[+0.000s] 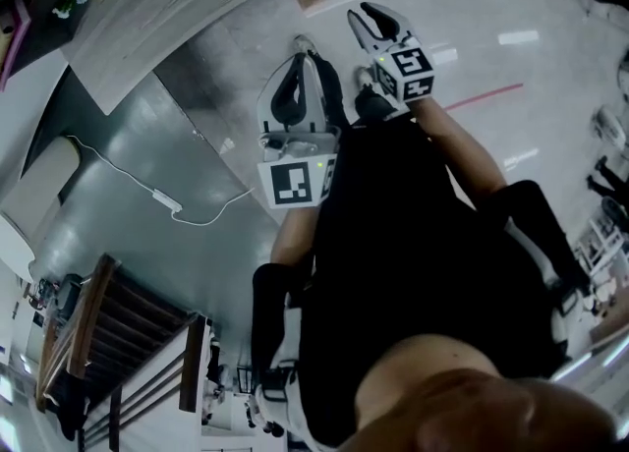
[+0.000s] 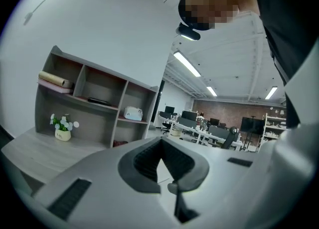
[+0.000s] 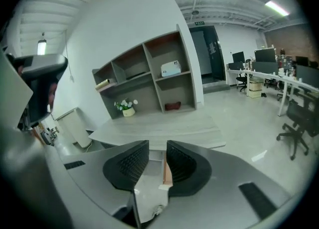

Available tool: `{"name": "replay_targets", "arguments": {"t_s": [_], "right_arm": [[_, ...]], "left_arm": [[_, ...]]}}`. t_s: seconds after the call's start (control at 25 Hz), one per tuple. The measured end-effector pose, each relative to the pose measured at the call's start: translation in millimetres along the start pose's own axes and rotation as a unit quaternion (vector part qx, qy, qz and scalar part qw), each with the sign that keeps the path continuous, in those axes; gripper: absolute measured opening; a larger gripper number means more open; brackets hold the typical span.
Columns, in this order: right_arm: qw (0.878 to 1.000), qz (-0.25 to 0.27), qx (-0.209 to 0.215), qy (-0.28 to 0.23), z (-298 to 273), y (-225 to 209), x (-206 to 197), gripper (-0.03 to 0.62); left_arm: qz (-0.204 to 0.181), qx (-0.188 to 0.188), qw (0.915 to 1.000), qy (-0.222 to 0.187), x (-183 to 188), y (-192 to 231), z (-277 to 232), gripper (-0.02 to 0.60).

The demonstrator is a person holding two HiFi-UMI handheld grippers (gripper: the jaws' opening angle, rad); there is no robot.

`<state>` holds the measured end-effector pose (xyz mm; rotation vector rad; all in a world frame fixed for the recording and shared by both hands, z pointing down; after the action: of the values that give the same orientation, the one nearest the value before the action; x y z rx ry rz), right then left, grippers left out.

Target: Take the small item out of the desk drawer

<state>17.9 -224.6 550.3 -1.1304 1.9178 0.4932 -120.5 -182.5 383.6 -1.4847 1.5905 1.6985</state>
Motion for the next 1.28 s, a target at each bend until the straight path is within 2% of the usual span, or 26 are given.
{"name": "replay_targets", "arguments": {"t_s": [0.16,0.28,0.44,0.72,0.88,1.12,1.28], "right_arm": [[0.999,0.0,-0.004,0.04,-42.2,-15.4,-28.1,0.112],[0.997,-0.002,-0.012,0.08,-73.5,-30.8,-65.3,0.134],[0.99,0.0,-0.01,0.139,-113.0,-44.4,-112.1,0.174],[0.978,-0.019,-0.021,0.207,-160.9,-73.3,-180.2,0.195],[0.972,-0.029,-0.023,0.23,-181.7,-85.2,-207.2,0.212],[0.964,-0.015,-0.018,0.266,-204.3,-93.2,-241.0,0.229],[0.955,0.001,-0.032,0.294,-213.5,-95.6,-253.2,0.239]], "left_arm": [[0.006,-0.002,1.0,0.005,-0.1,4.6,-13.1,-0.002],[0.009,-0.005,0.9999,0.011,-1.9,6.6,-20.5,-0.002],[0.011,-0.006,0.9998,0.016,-6.6,13.1,-31.6,-0.002],[0.02,-0.002,0.9995,0.024,-14.4,25.2,-44.2,-0.002],[0.026,0.002,0.9992,0.03,-24.1,28.1,-47.8,-0.002],[0.033,0.003,0.9988,0.037,-36.1,28.3,-52.2,-0.002],[0.039,0.01,0.9983,0.042,-39.6,40.2,-47.9,-0.002]]}}
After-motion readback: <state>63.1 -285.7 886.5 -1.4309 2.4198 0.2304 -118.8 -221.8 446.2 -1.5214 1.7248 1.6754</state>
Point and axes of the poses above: the fingertips, and each gripper's own axes: z backward along the fingers, y to its left, x out of its top, the point moved 3 cm from there along z, backward along the fingers, and after that the axes turned 12 degrees about z, right-handed, at the moved point
